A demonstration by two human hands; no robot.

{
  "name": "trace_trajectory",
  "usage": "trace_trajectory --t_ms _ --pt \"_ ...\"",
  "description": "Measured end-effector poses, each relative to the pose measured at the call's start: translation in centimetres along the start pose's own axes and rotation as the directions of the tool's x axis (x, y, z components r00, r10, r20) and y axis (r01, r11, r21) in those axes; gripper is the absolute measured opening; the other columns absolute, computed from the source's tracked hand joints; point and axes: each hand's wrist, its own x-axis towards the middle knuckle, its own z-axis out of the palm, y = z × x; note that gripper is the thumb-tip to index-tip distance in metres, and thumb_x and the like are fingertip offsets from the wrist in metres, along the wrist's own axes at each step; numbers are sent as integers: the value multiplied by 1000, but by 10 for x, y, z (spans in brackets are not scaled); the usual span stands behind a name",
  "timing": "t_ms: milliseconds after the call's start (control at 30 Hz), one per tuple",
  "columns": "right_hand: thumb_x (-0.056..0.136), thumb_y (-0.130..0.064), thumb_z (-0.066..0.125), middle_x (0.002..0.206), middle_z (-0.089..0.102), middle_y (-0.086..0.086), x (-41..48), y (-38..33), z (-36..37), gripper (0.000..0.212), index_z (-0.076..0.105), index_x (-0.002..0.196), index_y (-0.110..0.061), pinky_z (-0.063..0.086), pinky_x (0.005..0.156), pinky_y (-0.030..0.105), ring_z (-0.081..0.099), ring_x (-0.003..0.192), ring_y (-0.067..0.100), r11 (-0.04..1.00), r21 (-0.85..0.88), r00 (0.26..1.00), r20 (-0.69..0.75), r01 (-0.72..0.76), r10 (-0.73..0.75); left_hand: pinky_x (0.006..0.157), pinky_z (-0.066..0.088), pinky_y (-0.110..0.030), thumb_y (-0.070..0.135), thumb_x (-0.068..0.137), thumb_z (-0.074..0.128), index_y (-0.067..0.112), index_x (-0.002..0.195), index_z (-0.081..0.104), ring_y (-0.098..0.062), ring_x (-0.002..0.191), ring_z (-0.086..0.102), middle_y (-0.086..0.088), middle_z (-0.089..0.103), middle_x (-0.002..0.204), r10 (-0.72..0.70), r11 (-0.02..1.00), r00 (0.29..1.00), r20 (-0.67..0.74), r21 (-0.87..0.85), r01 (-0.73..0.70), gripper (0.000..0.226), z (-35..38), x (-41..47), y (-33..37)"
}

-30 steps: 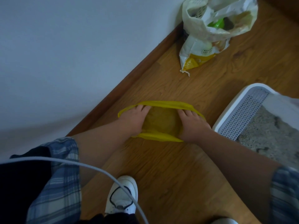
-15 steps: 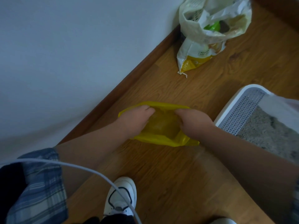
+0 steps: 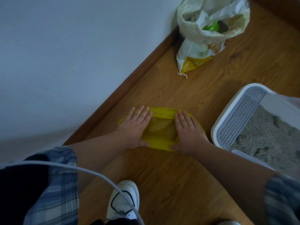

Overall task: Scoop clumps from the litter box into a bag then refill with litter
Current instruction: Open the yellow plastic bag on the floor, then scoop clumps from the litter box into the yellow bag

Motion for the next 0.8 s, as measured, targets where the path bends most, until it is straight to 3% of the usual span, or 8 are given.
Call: trace_trajectory --t_ms 333,533,600,667,733,800 --pt "73 -76 62 164 -20 12 21 16 -12 134 -18 155 -8 -1 124 46 -14 152 27 998 -23 996 76 -54 56 122 -9 -51 89 73 44 9 152 -27 -29 148 -28 -12 -30 160 -69 997 995 78 -20 71 133 -10 20 -11" --pt "90 -58 57 167 -6 7 18 23 -56 104 -6 158 -12 -2 124 40 -5 153 22 996 70 998 -53 49 -46 121 -10 -55 88 72 48 17 153 -26 -31 147 -29 -11 -33 159 -127 987 985 121 -86 138 131 -38 20 -22" --pt "95 -48 52 165 15 6 8 29 -73 84 10 159 -15 7 123 39 11 152 23 987 130 982 -176 94 -70 121 -8 -53 84 78 45 22 155 -21 -29 149 -25 -8 -26 162 -115 983 991 67 -135 123 119 -53 14 -22" --pt "95 -38 53 155 38 6 0 38 -92 66 31 153 -17 26 119 42 32 144 25 985 144 960 -273 99 -56 123 -2 -50 73 90 40 24 159 -6 -27 152 -13 -5 -8 167 -115 980 990 -78 -170 100 96 -74 10 -23" --pt "94 -31 52 141 52 6 -4 52 -113 56 41 146 -18 42 104 43 46 130 26 986 158 946 -323 61 -7 124 9 -47 56 97 42 22 159 11 -28 153 2 -5 11 166 -111 983 973 -201 -169 77 76 -99 12 -25" --pt "93 -26 51 129 58 4 -4 68 -135 51 44 143 -19 49 90 41 51 119 25 970 242 930 -356 0 89 121 23 -48 40 97 47 18 156 23 -31 149 20 -10 27 160 -103 986 955 -279 -156 60 67 -127 19 -26"
